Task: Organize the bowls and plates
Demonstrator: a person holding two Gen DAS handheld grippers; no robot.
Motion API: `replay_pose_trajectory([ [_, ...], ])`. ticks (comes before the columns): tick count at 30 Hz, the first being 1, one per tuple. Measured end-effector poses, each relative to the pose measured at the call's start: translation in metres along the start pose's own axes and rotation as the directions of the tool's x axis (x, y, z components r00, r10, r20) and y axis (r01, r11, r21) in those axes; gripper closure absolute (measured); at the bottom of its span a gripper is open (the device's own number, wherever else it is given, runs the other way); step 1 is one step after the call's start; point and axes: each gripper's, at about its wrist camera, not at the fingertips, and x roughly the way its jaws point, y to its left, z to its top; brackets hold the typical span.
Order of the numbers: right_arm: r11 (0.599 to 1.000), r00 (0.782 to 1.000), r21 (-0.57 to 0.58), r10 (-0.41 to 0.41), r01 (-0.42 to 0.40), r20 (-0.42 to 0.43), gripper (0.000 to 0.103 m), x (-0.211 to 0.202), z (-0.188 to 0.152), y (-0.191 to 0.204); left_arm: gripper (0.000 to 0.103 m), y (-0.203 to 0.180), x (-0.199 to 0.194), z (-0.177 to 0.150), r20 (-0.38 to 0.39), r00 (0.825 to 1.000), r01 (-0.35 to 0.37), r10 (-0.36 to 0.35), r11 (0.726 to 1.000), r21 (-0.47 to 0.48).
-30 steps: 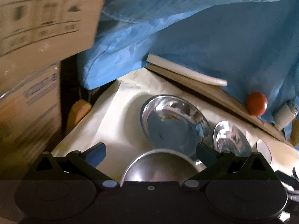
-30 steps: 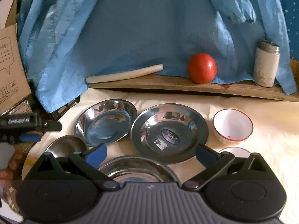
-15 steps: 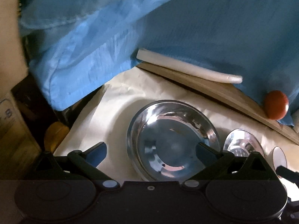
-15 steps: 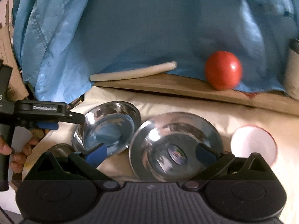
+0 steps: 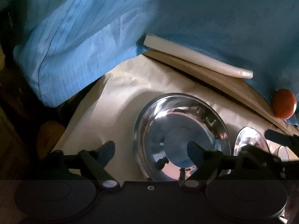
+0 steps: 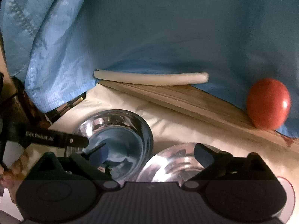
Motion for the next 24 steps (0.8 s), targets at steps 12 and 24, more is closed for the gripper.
replay_pose_trajectory([
  [12, 0.999, 0.995, -0.016, 0.040, -0.042, -0.090, 0.036, 0.042, 0.013, 0.015, 0.052, 0.007, 0.005, -0.001, -0.023, 0.997, 0.074, -0.075, 0.997, -0.014],
  [24, 0.999, 0.984, 0.042, -0.001, 0.008, -0.177, 0.069, 0.063, 0.014, 0.013, 0.059, 0.009, 0.017, -0.001, -0.078, 0.996, 0.047, -0.049, 0.999, -0.018],
])
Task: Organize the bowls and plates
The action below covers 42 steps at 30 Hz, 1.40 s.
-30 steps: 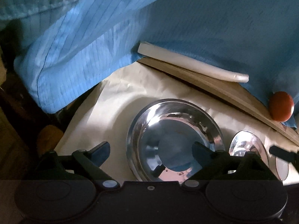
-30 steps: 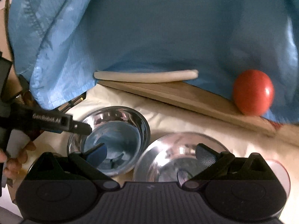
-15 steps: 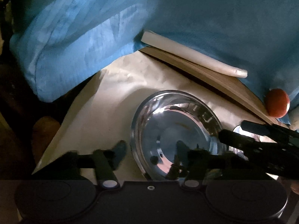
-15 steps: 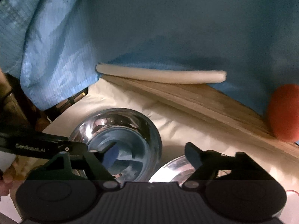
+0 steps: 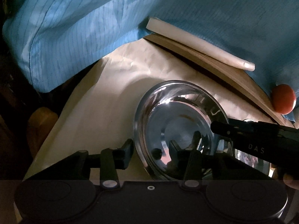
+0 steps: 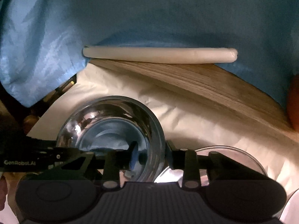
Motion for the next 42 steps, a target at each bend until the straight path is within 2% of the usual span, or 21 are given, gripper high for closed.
replay_pose_trajectory([
  [2, 1.000, 1.000, 0.000, -0.015, 0.015, -0.001, 0.072, 0.000, 0.000, 0.002, 0.064, 0.000, 0.001, 0.001, -0.006, 1.000, -0.008, 0.008, 1.000, 0.004],
  [7, 0.999, 0.999, 0.032, -0.041, 0.041, -0.001, 0.089, -0.001, 0.000, -0.002, 0.079, -0.001, 0.004, 0.002, -0.014, 0.999, -0.037, 0.038, 0.999, 0.018],
  [11, 0.998, 0.999, 0.059, -0.038, 0.038, 0.003, 0.092, -0.002, -0.003, -0.006, 0.090, 0.003, 0.003, 0.003, -0.007, 0.999, -0.048, 0.048, 0.999, 0.006],
  [17, 0.994, 0.999, 0.110, -0.028, 0.023, 0.046, 0.092, -0.008, -0.003, -0.007, 0.090, 0.002, -0.006, 0.007, 0.044, 0.997, -0.068, 0.069, 0.997, -0.025],
  [23, 0.989, 0.995, 0.148, -0.042, 0.028, 0.095, 0.093, -0.020, 0.003, -0.011, 0.090, 0.000, -0.018, 0.018, 0.110, 0.992, -0.056, 0.063, 0.996, -0.068],
  [28, 0.983, 0.990, 0.179, -0.056, 0.033, 0.127, 0.094, -0.038, 0.001, -0.018, 0.090, -0.007, -0.026, 0.020, 0.134, 0.990, -0.029, 0.037, 0.998, -0.063],
  [34, 0.973, 0.982, 0.227, -0.086, 0.047, 0.166, 0.095, -0.073, -0.017, -0.031, 0.090, -0.022, -0.037, 0.019, 0.126, 0.992, 0.019, -0.017, 1.000, -0.020],
  [42, 0.947, 0.966, 0.319, -0.126, 0.049, 0.228, 0.096, -0.125, -0.059, -0.042, 0.090, -0.055, -0.052, 0.005, 0.099, 0.989, 0.096, -0.107, 0.990, 0.103],
])
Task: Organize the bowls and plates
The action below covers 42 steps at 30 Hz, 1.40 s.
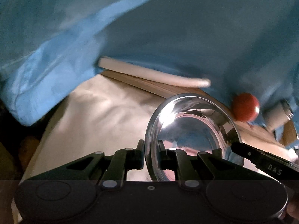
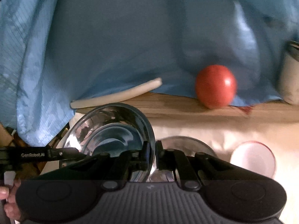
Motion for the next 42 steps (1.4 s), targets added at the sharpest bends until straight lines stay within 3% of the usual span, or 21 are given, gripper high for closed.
replay_pose_trajectory([
  [6, 0.999, 1.000, 0.040, -0.014, 0.013, 0.007, 0.095, -0.036, -0.025, -0.013, 0.090, -0.021, -0.007, -0.015, -0.070, 0.996, 0.070, -0.064, 0.993, 0.094],
  [11, 0.997, 0.999, 0.071, -0.017, 0.020, -0.035, 0.094, -0.057, -0.052, -0.023, 0.089, -0.034, -0.008, -0.030, -0.141, 0.986, 0.115, -0.090, 0.976, 0.183],
  [21, 0.989, 0.993, 0.147, -0.016, 0.034, -0.120, 0.093, -0.082, -0.096, -0.038, 0.088, -0.054, -0.004, -0.062, -0.248, 0.966, 0.166, -0.074, 0.912, 0.375],
  [31, 0.982, 0.987, 0.182, -0.028, 0.057, -0.155, 0.093, -0.097, -0.111, -0.043, 0.087, -0.073, 0.000, -0.077, -0.299, 0.954, 0.191, -0.039, 0.844, 0.501],
  [38, 0.974, 0.982, 0.214, -0.035, 0.075, -0.185, 0.093, -0.098, -0.117, -0.046, 0.085, -0.085, 0.005, -0.085, -0.320, 0.947, 0.193, 0.013, 0.775, 0.602],
  [42, 0.971, 0.979, 0.226, -0.034, 0.080, -0.201, 0.093, -0.095, -0.118, -0.045, 0.084, -0.088, 0.008, -0.086, -0.326, 0.945, 0.187, 0.035, 0.758, 0.624],
])
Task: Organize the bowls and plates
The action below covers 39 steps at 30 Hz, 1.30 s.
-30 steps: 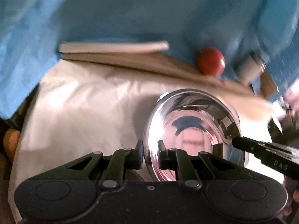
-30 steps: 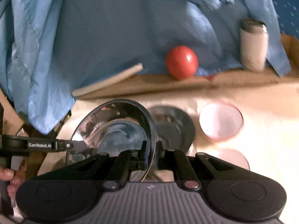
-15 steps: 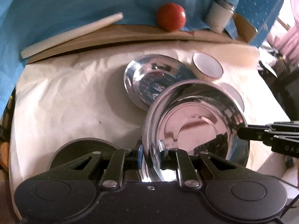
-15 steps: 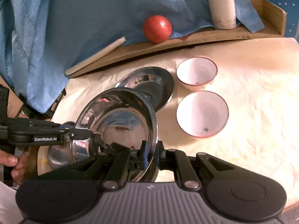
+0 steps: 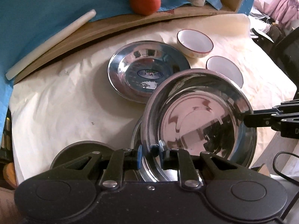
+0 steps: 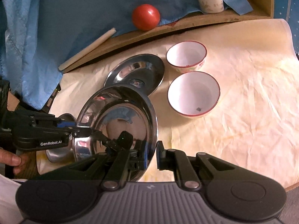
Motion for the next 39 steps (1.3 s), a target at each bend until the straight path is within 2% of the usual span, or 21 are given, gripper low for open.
replay_pose_trajectory([
  [14, 0.999, 0.996, -0.024, -0.029, 0.027, -0.084, 0.093, 0.015, 0.001, 0.009, 0.084, 0.002, 0.007, -0.001, -0.048, 0.999, -0.011, 0.013, 0.999, 0.030],
  [20, 0.999, 0.995, -0.036, -0.023, 0.020, -0.100, 0.092, 0.021, 0.001, 0.011, 0.083, 0.009, 0.010, -0.002, -0.057, 0.998, 0.007, -0.008, 1.000, -0.016],
  [36, 0.996, 0.989, -0.083, -0.002, -0.011, -0.146, 0.086, 0.037, 0.004, 0.015, 0.080, 0.021, 0.013, -0.006, -0.073, 0.997, -0.006, 0.000, 0.997, -0.081],
  [39, 0.996, 0.989, -0.083, -0.002, -0.011, -0.149, 0.080, 0.038, 0.004, 0.014, 0.076, 0.022, 0.013, -0.004, -0.070, 0.998, -0.003, -0.003, 0.996, -0.087],
])
